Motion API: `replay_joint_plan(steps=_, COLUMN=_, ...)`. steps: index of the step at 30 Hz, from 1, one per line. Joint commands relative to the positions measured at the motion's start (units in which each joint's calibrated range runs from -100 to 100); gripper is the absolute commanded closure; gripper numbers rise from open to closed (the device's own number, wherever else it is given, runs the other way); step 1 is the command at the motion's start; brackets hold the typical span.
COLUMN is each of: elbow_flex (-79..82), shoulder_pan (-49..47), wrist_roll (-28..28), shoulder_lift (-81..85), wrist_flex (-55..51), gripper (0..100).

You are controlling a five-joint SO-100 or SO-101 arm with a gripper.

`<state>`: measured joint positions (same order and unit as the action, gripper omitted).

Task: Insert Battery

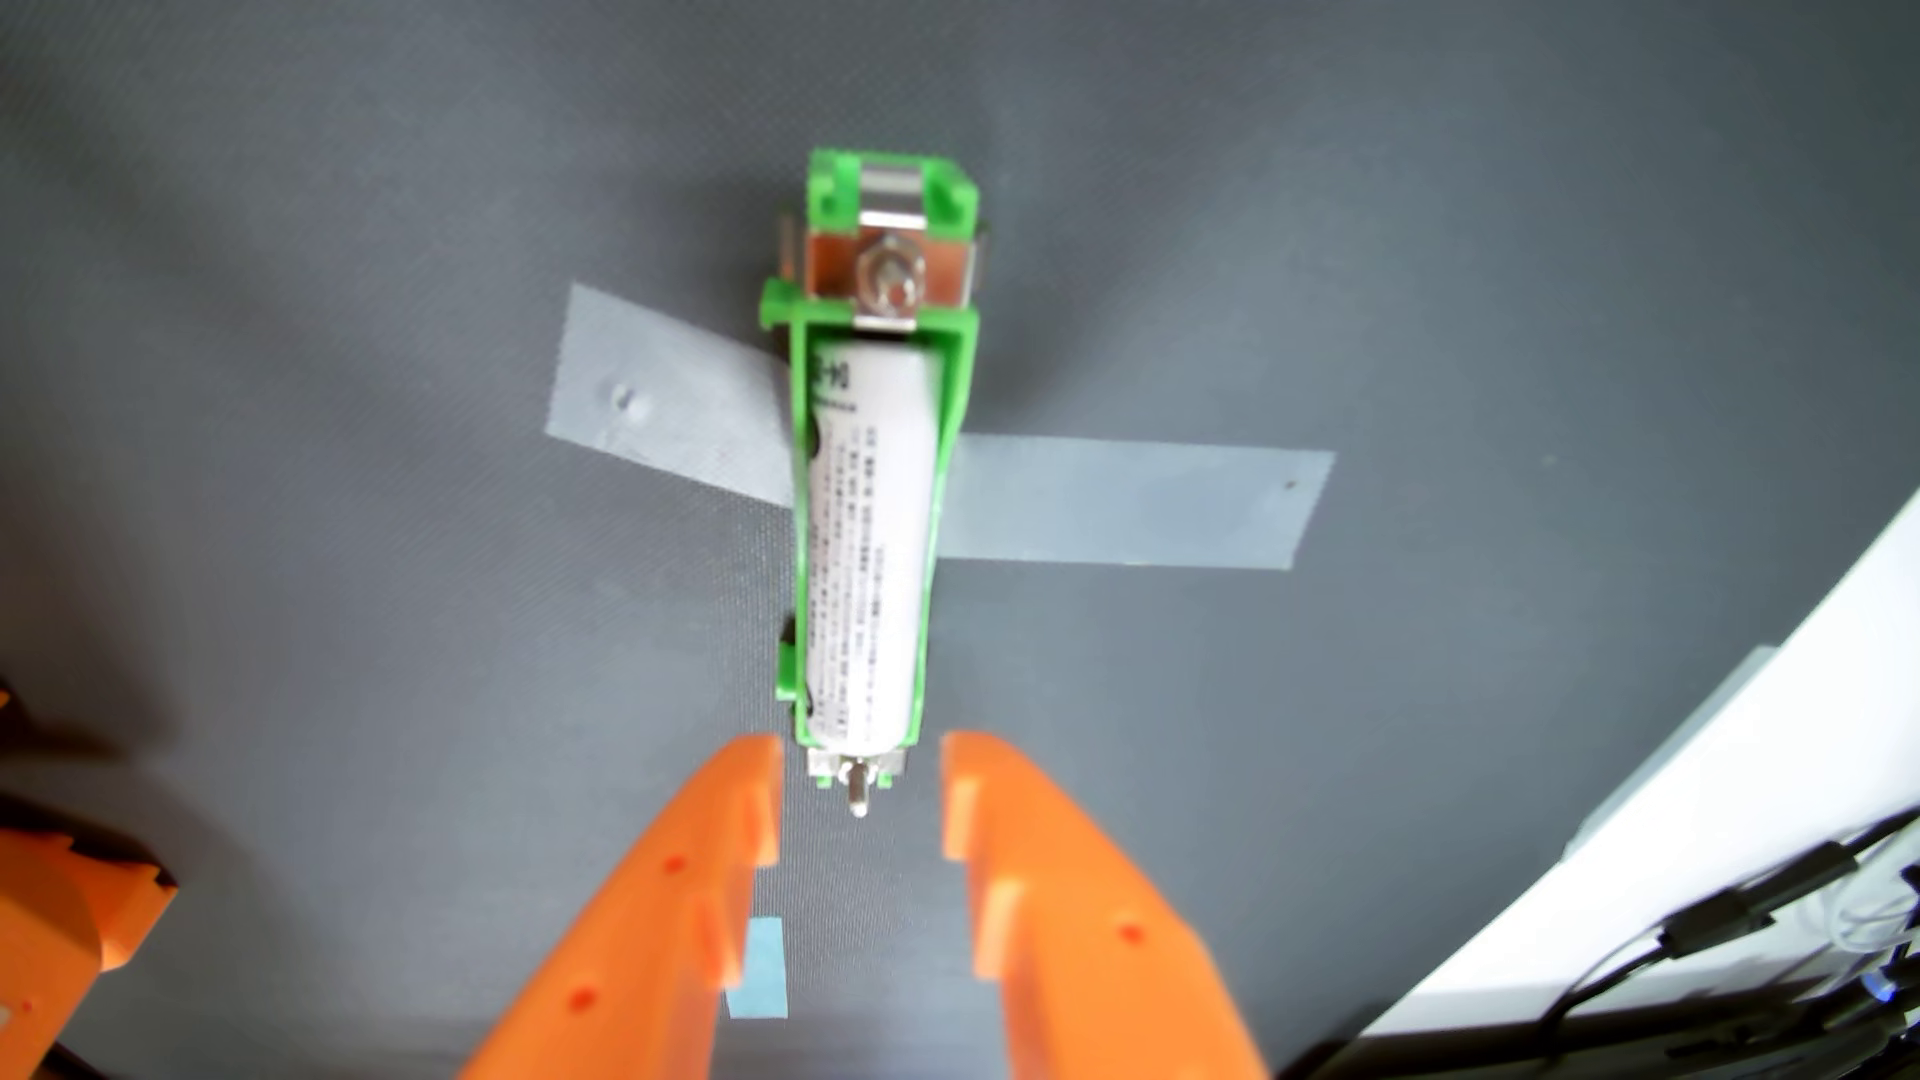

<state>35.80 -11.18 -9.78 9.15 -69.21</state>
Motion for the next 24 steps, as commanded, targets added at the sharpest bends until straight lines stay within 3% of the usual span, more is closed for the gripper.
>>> replay_joint_plan(steps=1, elbow_flex=-2.44, shoulder_pan=0.32, wrist_roll=0.10, shoulder_lift=1.14, wrist_flex=-0.23, gripper=99)
replay_joint_plan(steps=24, elbow_flex=-0.28, shoulder_pan=0.44, wrist_roll=0.10, shoulder_lift=0.98, wrist_flex=7.22, gripper=98)
